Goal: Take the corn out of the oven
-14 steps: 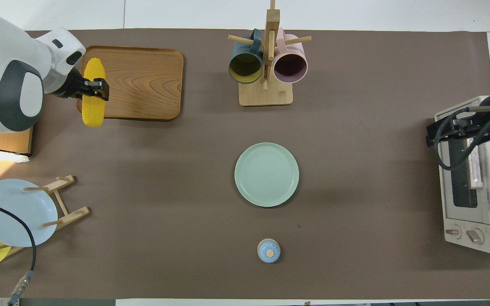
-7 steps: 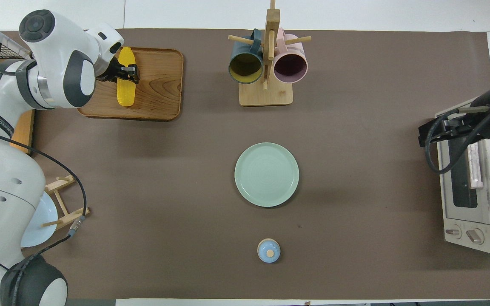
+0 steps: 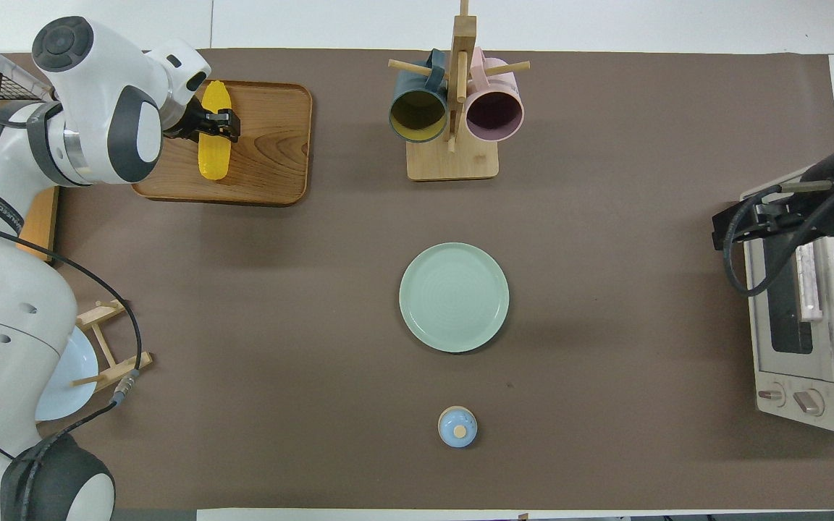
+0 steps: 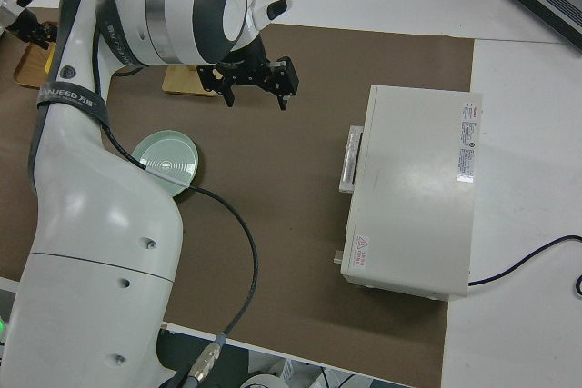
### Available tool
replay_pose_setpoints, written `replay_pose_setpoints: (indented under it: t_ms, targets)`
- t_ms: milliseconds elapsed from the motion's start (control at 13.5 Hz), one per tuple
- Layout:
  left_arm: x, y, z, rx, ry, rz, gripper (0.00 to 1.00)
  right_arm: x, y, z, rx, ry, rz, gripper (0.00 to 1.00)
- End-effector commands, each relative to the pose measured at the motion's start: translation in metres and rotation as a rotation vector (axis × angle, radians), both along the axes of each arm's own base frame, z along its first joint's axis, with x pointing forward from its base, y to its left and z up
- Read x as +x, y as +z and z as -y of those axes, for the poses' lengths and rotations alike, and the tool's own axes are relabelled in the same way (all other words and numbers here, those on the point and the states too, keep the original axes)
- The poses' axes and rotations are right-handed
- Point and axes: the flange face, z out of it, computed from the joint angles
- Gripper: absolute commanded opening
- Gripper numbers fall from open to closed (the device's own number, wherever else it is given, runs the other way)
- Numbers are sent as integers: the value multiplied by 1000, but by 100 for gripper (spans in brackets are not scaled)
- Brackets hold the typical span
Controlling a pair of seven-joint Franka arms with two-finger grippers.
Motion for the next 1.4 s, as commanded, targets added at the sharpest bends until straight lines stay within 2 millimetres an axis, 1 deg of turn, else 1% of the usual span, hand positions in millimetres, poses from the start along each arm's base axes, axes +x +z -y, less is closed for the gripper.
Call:
replay_pose_setpoints:
  t_ms: [0, 74, 296, 370, 517, 665, 887, 1035, 1109, 1257, 1330]
  targets:
    - [-19, 59, -12, 9, 51, -21, 100, -1, 3, -1, 4, -15, -5, 100]
    - [-31, 82, -17, 8, 54, -26, 100, -1, 3, -1, 4, -15, -2, 100]
    - [-73, 159, -29, 12, 58, -59, 100, -1, 3, -2, 5, -15, -2, 100]
    - [-83, 179, -39, 18, 70, -70, 100, -1, 3, -2, 5, -15, -4, 100]
    - [-110, 220, -48, 78, 61, -87, 100, -2, 3, -4, 5, -10, -5, 100]
    - [-138, 248, -51, 83, 57, -122, 100, -1, 3, -4, 5, -10, -4, 100]
    - [-174, 257, -52, 88, 50, -188, 100, -1, 3, -3, 6, -12, -2, 100]
    - [-199, 244, -53, 88, 47, -226, 100, -1, 4, -3, 6, -12, -1, 100]
    - [-211, 237, -46, 90, 41, -237, 100, -1, 3, -4, 6, -10, -2, 100]
    - [-222, 231, -43, 89, 61, -239, 100, -1, 3, -4, 6, -10, -2, 100]
    - [-221, 232, -40, 87, 56, -221, 100, -1, 4, -4, 6, -10, -1, 100]
